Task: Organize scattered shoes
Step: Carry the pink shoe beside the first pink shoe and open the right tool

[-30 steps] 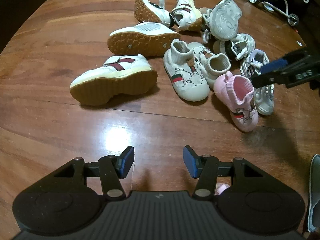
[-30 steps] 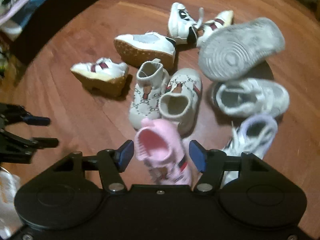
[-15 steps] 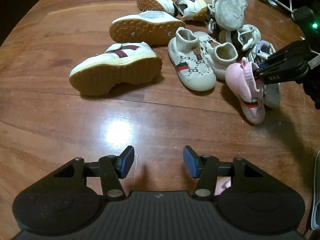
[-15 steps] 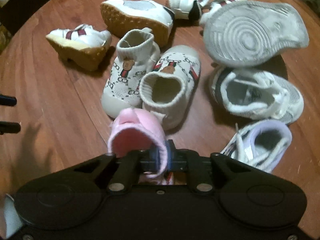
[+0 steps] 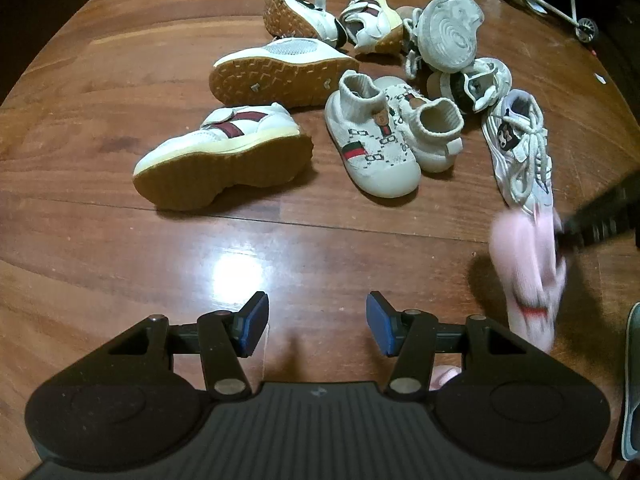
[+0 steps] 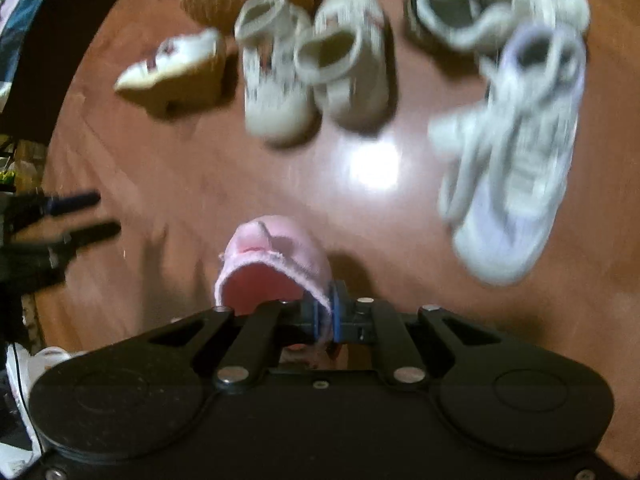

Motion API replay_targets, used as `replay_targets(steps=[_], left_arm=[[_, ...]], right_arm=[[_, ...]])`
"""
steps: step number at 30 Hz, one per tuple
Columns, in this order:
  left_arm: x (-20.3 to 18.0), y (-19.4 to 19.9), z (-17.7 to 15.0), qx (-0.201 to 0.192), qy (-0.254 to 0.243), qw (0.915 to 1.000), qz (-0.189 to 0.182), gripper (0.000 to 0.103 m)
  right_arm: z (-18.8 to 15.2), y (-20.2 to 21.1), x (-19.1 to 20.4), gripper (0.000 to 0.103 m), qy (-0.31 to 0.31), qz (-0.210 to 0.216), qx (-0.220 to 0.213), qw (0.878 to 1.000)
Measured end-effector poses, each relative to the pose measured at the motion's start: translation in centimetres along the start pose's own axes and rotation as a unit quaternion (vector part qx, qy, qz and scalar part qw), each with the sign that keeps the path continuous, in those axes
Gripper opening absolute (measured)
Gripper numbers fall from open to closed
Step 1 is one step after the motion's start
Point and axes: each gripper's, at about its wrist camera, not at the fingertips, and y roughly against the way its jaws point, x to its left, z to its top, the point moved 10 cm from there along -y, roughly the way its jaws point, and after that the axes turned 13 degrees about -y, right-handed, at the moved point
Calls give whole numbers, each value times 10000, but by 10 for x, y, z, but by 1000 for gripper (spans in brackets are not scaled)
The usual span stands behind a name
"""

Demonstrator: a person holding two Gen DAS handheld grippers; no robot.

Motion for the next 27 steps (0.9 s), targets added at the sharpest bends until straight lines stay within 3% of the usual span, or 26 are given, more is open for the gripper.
replay_targets(steps=[9, 23, 27], left_arm=[[5, 2, -4, -19, 47, 10000, 27, 53], [6, -1, -9, 27, 48, 10000, 21, 53], [6, -1, -10, 38, 54, 10000, 24, 53]], right_arm=[[-48, -25, -1, 7, 57, -198, 408, 9990], [-58, -49, 32, 8, 947, -683, 444, 9922], [-56, -54, 34, 8, 916, -768, 435, 9919]])
